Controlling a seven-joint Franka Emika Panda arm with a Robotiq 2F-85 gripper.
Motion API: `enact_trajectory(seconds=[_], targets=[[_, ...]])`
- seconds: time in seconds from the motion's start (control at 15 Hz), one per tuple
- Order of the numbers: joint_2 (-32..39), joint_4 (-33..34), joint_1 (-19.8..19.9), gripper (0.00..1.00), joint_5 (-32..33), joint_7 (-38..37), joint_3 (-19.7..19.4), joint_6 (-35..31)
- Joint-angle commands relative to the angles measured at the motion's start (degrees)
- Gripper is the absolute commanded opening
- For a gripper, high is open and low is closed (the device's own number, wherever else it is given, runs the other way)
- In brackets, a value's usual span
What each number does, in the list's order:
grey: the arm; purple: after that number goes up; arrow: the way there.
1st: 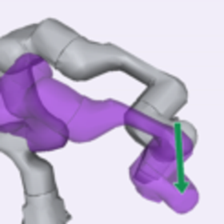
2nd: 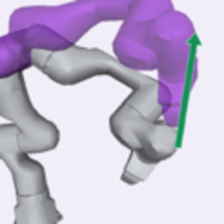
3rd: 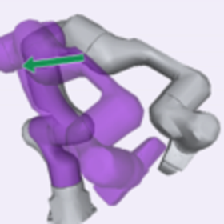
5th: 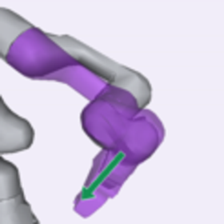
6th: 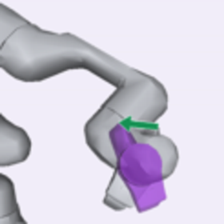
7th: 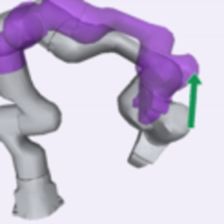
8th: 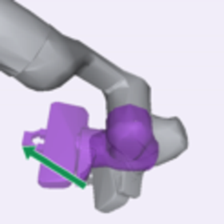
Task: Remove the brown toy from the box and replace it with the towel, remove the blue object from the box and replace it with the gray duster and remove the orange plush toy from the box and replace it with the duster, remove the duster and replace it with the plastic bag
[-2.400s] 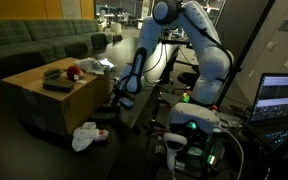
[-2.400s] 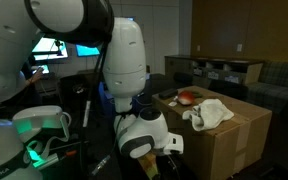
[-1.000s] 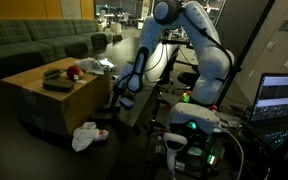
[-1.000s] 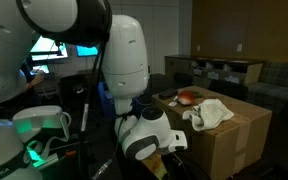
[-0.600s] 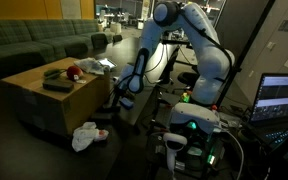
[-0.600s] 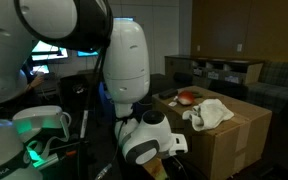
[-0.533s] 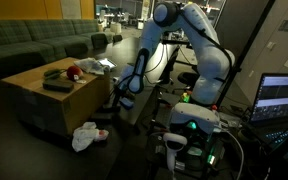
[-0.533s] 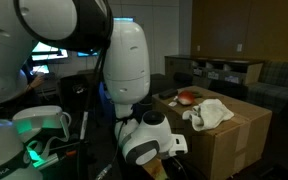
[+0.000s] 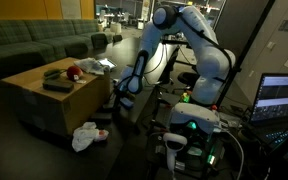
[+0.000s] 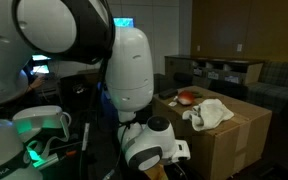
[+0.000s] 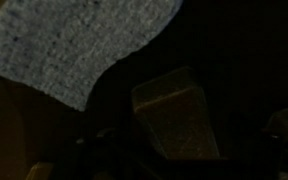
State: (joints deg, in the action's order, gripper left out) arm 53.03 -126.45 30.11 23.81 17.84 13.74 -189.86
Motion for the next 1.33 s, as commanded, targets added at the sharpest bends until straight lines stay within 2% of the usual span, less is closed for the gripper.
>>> enact_trajectory(seconds=[0.0, 0.07, 0.33, 0.4, 0.47, 0.93, 1.27], targets=[[1.28, 1.87, 1.56, 0.75, 0.65, 1.73, 1.42, 1.24], [1.38, 2.03, 1.55, 0.74, 0.61, 1.95, 1.46, 1.37], [0.86, 1.9, 1.85, 0.42, 0.8, 2.78, 1.57, 1.37], [0.73, 1.8, 1.72, 0.36, 0.72, 2.81, 1.45, 1.32], [0.57, 1.63, 1.44, 0.34, 0.65, 2.85, 1.21, 1.23], [-3.78, -3.01, 1.89, 0.34, 1.11, 3.62, 1.16, 3.15], [-10.92, -10.67, 6.91, 0.34, 0.57, 7.79, 5.91, 11.47]])
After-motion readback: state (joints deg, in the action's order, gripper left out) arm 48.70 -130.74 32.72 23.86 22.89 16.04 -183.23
